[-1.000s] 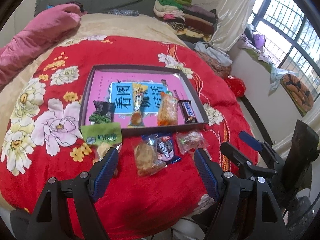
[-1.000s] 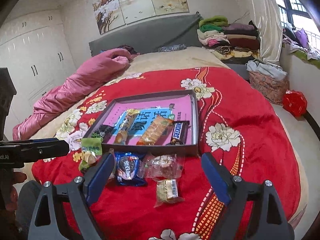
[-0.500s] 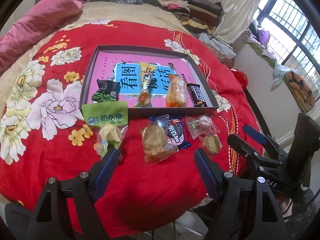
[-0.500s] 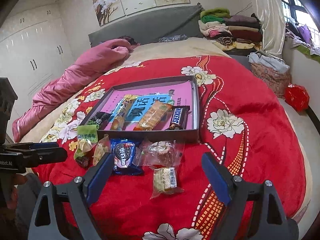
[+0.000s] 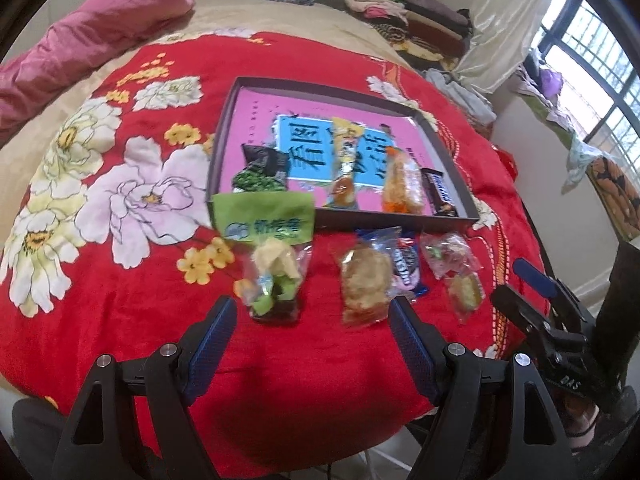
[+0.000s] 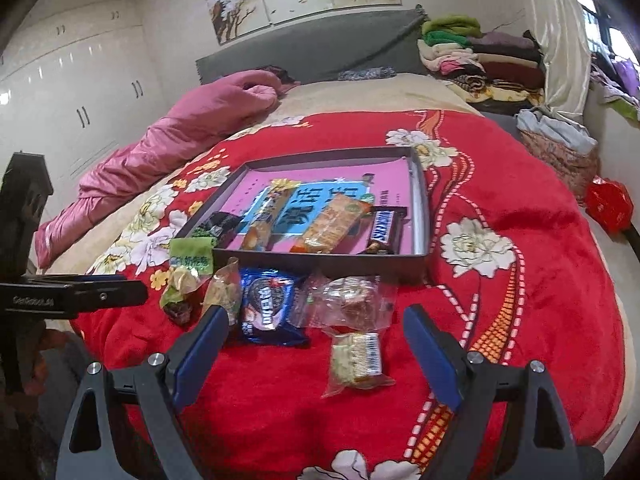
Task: Organize snacks
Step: 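Lower both open tools toward the green bag and the clear wrapped packets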
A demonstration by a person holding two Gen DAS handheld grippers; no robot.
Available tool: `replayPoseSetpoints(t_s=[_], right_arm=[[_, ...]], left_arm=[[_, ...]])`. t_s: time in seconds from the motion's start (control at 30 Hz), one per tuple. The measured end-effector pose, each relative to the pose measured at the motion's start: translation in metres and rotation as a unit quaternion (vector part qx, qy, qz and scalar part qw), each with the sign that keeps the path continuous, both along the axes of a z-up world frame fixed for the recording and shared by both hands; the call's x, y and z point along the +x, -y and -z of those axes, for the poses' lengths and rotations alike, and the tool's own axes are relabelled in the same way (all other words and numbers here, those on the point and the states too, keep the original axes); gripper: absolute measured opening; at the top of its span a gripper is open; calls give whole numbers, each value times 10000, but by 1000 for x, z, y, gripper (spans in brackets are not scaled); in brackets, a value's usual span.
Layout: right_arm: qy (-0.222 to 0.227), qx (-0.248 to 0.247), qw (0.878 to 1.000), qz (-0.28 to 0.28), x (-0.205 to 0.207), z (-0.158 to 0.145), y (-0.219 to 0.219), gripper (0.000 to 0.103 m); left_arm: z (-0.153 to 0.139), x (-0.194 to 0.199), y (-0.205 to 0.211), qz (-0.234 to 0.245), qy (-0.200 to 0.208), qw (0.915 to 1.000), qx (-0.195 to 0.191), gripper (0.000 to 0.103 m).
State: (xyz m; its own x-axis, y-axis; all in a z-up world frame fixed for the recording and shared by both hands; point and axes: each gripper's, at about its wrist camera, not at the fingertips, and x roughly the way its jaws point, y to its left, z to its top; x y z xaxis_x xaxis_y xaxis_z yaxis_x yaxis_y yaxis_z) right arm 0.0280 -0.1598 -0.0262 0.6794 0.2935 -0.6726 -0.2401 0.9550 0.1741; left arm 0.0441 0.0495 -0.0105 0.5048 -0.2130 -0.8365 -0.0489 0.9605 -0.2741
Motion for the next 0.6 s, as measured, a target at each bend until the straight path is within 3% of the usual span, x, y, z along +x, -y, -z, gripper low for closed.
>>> replayPoseSetpoints(t_s=[0.3, 0.6], right_arm=[[-53, -89, 9989, -448, 1, 10, -21, 89], [-425, 552, 9972, 265, 20, 22, 23, 89]], left_arm=[[16, 5, -3, 14, -96, 10000, -20, 79], [32, 15, 0, 97, -203, 9997, -83, 79]])
